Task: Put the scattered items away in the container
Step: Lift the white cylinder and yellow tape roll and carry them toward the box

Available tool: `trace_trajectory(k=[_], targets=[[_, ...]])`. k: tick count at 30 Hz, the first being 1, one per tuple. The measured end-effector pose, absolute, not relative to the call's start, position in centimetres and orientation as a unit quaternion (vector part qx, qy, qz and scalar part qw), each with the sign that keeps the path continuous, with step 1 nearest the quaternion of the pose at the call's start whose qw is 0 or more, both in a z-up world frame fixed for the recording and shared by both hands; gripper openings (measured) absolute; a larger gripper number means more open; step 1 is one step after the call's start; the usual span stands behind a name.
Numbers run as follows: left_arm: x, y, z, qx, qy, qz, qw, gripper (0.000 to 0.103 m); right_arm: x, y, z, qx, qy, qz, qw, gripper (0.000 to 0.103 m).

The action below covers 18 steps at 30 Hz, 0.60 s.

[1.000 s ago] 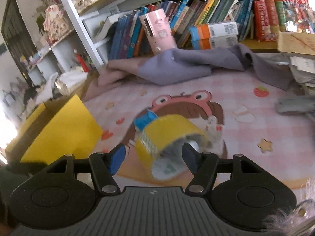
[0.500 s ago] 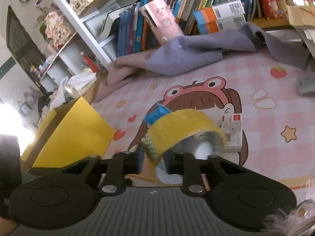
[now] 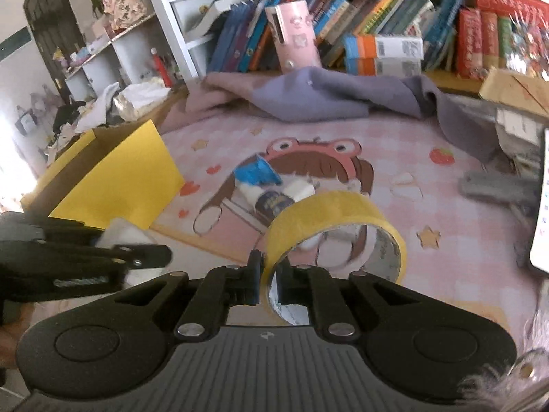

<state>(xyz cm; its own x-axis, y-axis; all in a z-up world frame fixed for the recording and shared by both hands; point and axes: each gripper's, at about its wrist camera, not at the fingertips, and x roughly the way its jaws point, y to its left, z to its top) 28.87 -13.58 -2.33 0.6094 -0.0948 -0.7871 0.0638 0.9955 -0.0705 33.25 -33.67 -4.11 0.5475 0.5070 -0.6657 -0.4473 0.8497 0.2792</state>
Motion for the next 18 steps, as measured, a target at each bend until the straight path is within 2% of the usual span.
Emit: trace_trajectory(k=[7, 18], targets=[[25.4, -13.5, -0.8, -0.038, 0.428, -0.059, 0.901, 0.025, 29.8, -34.1, -2.2, 0.037, 0.381, 0.277, 0.881, 0.008], [19.5, -12.3, 1.9, -0.044, 0.361, -0.117, 0.924, 0.025, 24.1, -34.0, 2.1, 0.009, 0.343, 0.255, 0.904, 0.008]])
